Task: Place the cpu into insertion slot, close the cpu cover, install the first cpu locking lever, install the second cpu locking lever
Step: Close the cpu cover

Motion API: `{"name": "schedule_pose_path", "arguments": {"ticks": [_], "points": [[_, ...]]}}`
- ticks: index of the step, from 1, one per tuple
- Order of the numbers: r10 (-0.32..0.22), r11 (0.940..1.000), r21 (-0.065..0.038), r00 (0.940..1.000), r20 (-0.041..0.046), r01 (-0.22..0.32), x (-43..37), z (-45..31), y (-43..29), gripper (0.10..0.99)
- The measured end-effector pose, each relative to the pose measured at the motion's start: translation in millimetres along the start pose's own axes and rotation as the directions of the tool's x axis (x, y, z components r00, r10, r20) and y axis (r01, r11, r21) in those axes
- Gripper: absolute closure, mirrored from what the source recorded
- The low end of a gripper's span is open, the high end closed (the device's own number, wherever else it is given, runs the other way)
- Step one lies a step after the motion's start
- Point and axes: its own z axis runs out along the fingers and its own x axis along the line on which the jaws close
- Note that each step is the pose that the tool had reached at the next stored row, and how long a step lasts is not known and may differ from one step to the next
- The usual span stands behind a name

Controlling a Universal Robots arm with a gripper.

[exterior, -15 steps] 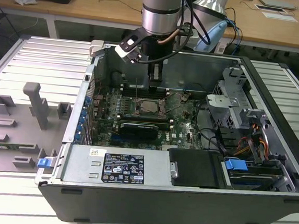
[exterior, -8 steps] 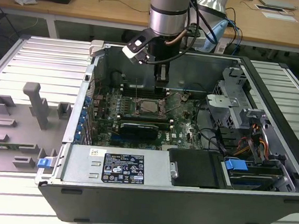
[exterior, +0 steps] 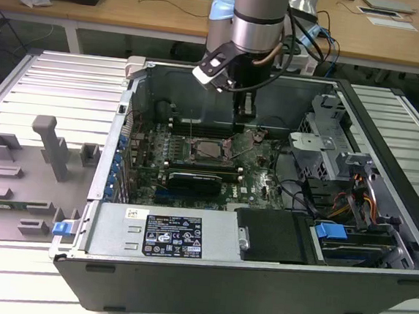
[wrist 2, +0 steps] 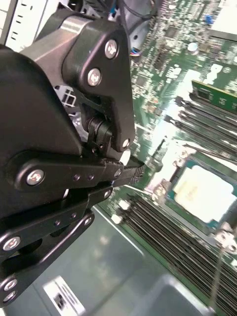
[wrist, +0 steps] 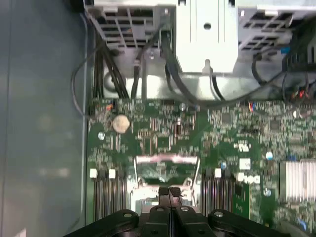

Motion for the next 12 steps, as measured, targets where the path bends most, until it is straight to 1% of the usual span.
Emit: {"name": "schedule_pose_path", "arguments": {"ticks": [5,9,11,12], "points": [[0.000,1.0000,0.000,1.0000,-0.0001,0.000,0.0,1.0,17.0,0.980],[0.000,1.0000,0.000,1.0000,0.0001,0.000,-0.2,2.2,39.1,0.980],[0.000,1.0000,0.000,1.0000,-0.0001,0.000,-0.2,2.6,45.2,0.980],[0.000,1.0000,0.000,1.0000,0.0000,0.000,-0.2,3.0,47.0,0.980]]}}
